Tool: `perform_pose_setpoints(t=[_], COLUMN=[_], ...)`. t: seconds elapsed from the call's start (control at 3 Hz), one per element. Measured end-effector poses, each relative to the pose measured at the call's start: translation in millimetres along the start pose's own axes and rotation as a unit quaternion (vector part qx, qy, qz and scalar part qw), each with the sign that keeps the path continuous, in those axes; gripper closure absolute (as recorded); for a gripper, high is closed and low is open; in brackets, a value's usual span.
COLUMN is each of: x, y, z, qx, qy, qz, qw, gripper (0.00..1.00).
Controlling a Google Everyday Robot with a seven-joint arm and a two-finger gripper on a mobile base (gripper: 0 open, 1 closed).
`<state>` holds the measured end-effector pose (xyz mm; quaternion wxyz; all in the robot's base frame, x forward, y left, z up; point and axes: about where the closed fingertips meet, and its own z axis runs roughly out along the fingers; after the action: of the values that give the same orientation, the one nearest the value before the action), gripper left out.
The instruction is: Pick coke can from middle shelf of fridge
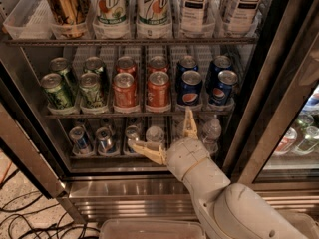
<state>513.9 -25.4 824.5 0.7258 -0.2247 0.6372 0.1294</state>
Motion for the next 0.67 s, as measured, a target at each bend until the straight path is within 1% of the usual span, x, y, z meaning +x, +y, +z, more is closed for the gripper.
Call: perform_pose_setpoints(t=[0.33,0.67], x=[0.1,4.4], y=[0.2,-2.5], z=[0.5,9.9], qx=[0.000,0.006], qy=[0.000,0.015], qz=[0.001,0.011], qw=[1.0000,0.9998], gripper=[0.00,0.00])
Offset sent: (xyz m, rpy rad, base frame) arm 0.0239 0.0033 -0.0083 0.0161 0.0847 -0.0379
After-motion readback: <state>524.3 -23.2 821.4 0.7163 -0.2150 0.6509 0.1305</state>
